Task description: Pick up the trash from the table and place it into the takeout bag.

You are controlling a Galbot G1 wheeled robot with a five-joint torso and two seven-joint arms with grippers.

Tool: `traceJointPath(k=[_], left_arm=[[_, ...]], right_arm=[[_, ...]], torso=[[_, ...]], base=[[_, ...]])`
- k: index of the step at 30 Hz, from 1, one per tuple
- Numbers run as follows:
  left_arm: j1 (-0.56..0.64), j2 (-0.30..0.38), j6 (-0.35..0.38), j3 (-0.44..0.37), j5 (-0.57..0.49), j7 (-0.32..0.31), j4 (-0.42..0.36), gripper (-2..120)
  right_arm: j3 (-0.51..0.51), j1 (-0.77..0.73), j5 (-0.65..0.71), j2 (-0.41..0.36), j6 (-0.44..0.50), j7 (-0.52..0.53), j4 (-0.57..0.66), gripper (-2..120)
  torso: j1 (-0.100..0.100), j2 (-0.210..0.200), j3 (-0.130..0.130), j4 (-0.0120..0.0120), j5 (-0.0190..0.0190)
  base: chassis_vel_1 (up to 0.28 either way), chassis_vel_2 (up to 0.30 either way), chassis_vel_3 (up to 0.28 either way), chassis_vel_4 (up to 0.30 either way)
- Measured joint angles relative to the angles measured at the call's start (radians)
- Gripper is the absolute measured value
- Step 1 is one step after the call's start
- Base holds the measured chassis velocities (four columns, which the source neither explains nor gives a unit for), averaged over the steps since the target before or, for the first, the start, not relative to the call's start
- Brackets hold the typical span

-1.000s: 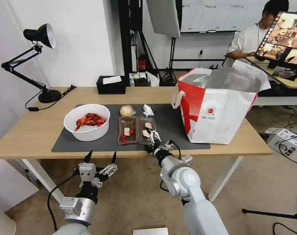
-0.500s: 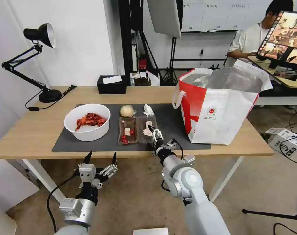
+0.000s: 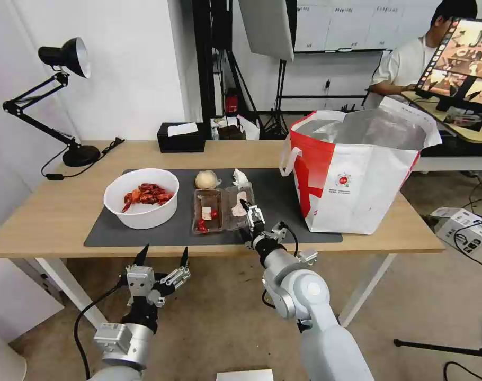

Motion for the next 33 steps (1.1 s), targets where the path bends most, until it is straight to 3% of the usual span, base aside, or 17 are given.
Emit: traceJointPath(k=[17, 25, 29, 33], left_arm=[[0.002, 0.006, 0.0, -0.003, -0.002, 0.0, -0.004, 100], [0.003, 0.007, 0.0, -0.006, -0.003, 0.0, -0.005, 100], [0.01, 0.016, 0.001, -0.012, -0.003, -0.001, -0.007, 100], [0.01, 0.017, 0.001, -0.012, -0.004, -0.001, -0.007, 100]], right_arm=[[-0.022, 0.125, -0.019, -0.037, -0.008, 0.013, -0.02, 100], [-0.083, 0.212, -0.011, -0.024, -0.052, 0.092, -0.073, 100], [-0.122, 0.279, -0.016, 0.018, -0.144, 0.211, -0.114, 100], [-0.142, 0.315, -0.011, 0.021, -0.176, 0.28, -0.135, 100]], torso=[[0.0, 0.0, 0.0, -0.0001, 0.0], [0.0, 0.0, 0.0, 0.0, -0.0001], [0.0, 0.0, 0.0, 0.0001, -0.0001], [0.0, 0.0, 0.0, 0.0001, -0.0001]], base=[[0.0, 0.0, 0.0, 0.0], [0.0, 0.0, 0.0, 0.0], [0.0, 0.0, 0.0, 0.0], [0.0, 0.0, 0.0, 0.0]])
